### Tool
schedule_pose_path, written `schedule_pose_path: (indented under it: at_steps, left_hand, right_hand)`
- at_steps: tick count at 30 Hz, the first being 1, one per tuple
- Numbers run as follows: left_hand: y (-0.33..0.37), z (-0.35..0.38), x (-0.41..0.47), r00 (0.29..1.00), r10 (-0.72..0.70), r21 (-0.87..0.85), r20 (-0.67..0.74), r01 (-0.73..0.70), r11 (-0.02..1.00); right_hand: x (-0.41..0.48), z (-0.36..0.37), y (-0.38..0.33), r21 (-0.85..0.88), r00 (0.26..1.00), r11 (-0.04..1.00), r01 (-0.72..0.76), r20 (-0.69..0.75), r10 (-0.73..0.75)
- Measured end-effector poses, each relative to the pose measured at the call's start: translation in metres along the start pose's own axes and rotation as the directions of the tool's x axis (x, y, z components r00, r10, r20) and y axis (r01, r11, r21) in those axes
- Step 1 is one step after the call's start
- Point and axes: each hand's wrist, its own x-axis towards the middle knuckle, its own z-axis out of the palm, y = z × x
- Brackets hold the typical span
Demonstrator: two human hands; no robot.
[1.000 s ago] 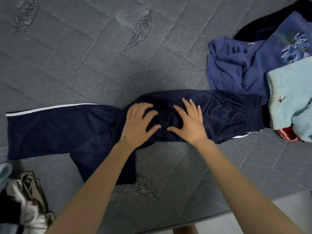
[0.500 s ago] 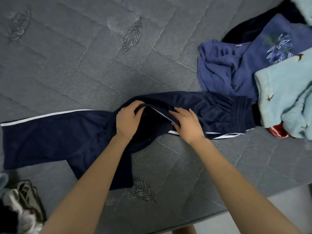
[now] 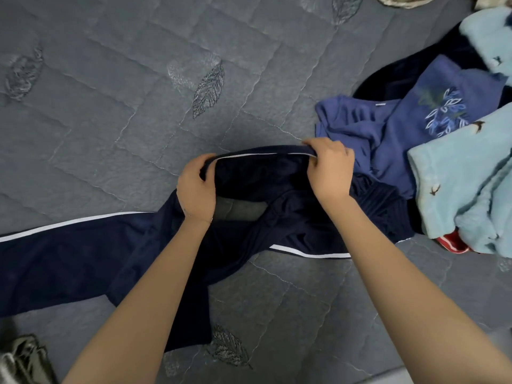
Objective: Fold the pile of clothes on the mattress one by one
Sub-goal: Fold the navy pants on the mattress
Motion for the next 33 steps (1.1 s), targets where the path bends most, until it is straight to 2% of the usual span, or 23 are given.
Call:
schedule_pose_path:
  at_steps: [3, 5, 9, 11, 13, 15, 17, 20, 22, 27, 30, 32, 33]
  left_hand:
    - [-0.007, 0.003, -0.010, 0.965, 0.261, 0.221, 0.015, -0.258, 0.941]
    - [-0.008, 0.007, -0.026, 0.917, 0.390, 0.275, 0.089, -0.399, 0.875]
    - [-0.012, 0.010, -0.061, 0.752, 0.642, 0.298, 0.150, -0.653, 0.696]
    - [-0.019, 0.010, -0.074, 0.699, 0.668, 0.230, 0.256, -0.715, 0.660]
    - [-0.032, 0.005, -0.089, 0.716, 0.578, 0.159, 0.392, -0.672, 0.724]
    - [-0.046, -0.003, -0.105, 0.751, 0.416, 0.218, 0.513, -0.583, 0.783]
    - [-0.062, -0.012, -0.121, 0.740, 0.330, 0.317, 0.586, -0.584, 0.747]
    - [-0.084, -0.028, -0.137, 0.700, 0.311, 0.368, 0.643, -0.638, 0.676]
    - [-0.094, -0.043, -0.145, 0.730, 0.338, 0.369, 0.595, -0.621, 0.692]
    - [-0.108, -0.088, -0.146, 0.908, 0.286, 0.434, 0.306, -0.400, 0.807]
    - [-0.126, -0.106, -0.142, 0.975, 0.079, 0.548, 0.209, -0.184, 0.816]
    - [-0.138, -0.111, -0.139, 0.975, -0.120, 0.540, 0.185, 0.001, 0.841]
    - [-0.142, -0.113, -0.139, 0.969, -0.157, 0.495, 0.189, 0.044, 0.868]
  right_hand:
    - [0.009, 0.002, 0.004, -0.003, 0.998, 0.999, -0.035, -0.050, 0.035]
    - [0.004, 0.006, 0.001, 0.011, 1.000, 1.000, 0.012, -0.013, -0.012]
    - [-0.017, 0.014, -0.006, 0.112, 0.978, 0.976, 0.185, 0.077, -0.195]
    - [-0.029, 0.018, -0.007, 0.193, 0.964, 0.954, 0.231, 0.089, -0.251]
    - [-0.045, 0.023, -0.011, 0.236, 0.956, 0.937, 0.257, 0.084, -0.283]
    - [-0.064, 0.030, -0.020, 0.262, 0.945, 0.930, 0.257, 0.134, -0.299]
    - [-0.086, 0.038, -0.032, 0.285, 0.908, 0.928, 0.240, 0.271, -0.319]
    - [-0.115, 0.049, -0.053, 0.301, 0.829, 0.932, 0.202, 0.454, -0.327]
    - [-0.127, 0.056, -0.068, 0.304, 0.831, 0.935, 0.184, 0.460, -0.313]
    - [-0.128, 0.058, -0.104, 0.316, 0.913, 0.942, 0.112, 0.340, -0.223]
    - [-0.123, 0.058, -0.119, 0.271, 0.920, 0.947, 0.171, 0.299, -0.252]
    - [-0.122, 0.057, -0.126, 0.238, 0.927, 0.949, 0.205, 0.263, -0.266]
    - [-0.122, 0.055, -0.129, 0.226, 0.938, 0.951, 0.213, 0.226, -0.264]
